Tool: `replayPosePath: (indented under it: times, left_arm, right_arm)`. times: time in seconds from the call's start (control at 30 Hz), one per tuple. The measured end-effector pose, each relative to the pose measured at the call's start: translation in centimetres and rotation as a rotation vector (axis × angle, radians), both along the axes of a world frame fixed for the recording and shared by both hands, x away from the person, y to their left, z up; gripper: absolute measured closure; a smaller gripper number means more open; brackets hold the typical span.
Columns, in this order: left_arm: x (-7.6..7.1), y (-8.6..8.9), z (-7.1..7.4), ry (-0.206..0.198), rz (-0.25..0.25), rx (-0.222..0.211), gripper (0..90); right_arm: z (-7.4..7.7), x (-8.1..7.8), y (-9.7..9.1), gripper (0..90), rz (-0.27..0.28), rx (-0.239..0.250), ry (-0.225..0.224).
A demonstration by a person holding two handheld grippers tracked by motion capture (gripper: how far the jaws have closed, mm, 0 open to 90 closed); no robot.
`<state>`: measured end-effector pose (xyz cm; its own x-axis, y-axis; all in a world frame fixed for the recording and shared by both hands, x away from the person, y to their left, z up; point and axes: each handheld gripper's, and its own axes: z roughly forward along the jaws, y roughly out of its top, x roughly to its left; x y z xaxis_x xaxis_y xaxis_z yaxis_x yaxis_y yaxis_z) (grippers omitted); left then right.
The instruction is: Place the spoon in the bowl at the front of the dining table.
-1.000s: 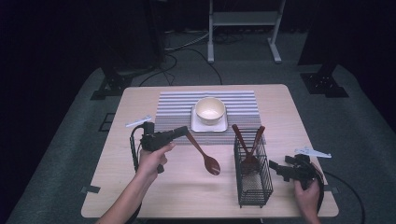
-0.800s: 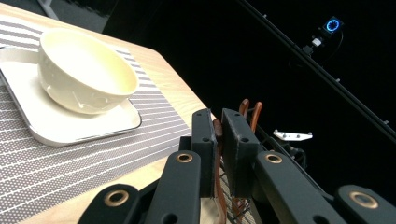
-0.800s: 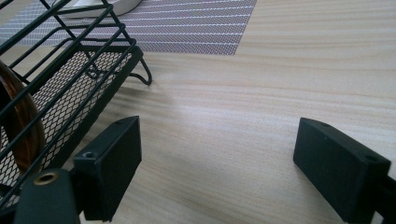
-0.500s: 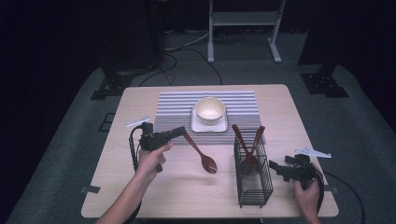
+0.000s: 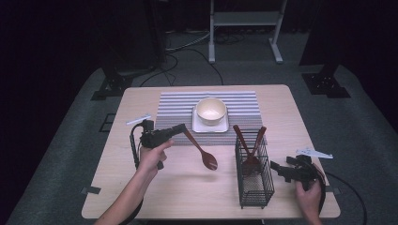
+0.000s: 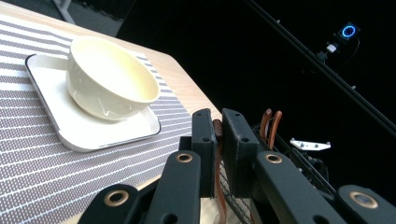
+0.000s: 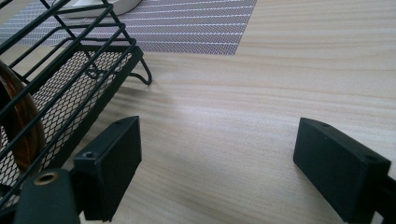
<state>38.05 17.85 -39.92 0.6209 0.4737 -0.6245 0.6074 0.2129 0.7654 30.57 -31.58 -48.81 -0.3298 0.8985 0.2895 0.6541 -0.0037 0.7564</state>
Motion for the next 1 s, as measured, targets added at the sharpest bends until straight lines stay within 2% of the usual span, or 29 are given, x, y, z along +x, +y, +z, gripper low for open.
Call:
replayPosePath:
  times: [0.43,0.63,1.0]
  left_arm:
    - [1.0,-0.6,0.5,-0.004,0.01,0.007,84.0]
    - [1.5,-0.8,0.6,-0.001,0.022,-0.006,84.0]
    - [2.9,-1.2,1.9,-0.017,0.044,-0.022,84.0]
  right_arm:
    - [0.0,0.0,0.0,14.1,-0.001,0.003,0.002]
    - [0.0,0.0,0.0,14.1,0.0,0.002,0.0]
    - [0.0,0.0,-0.1,14.1,-0.002,0.005,0.002]
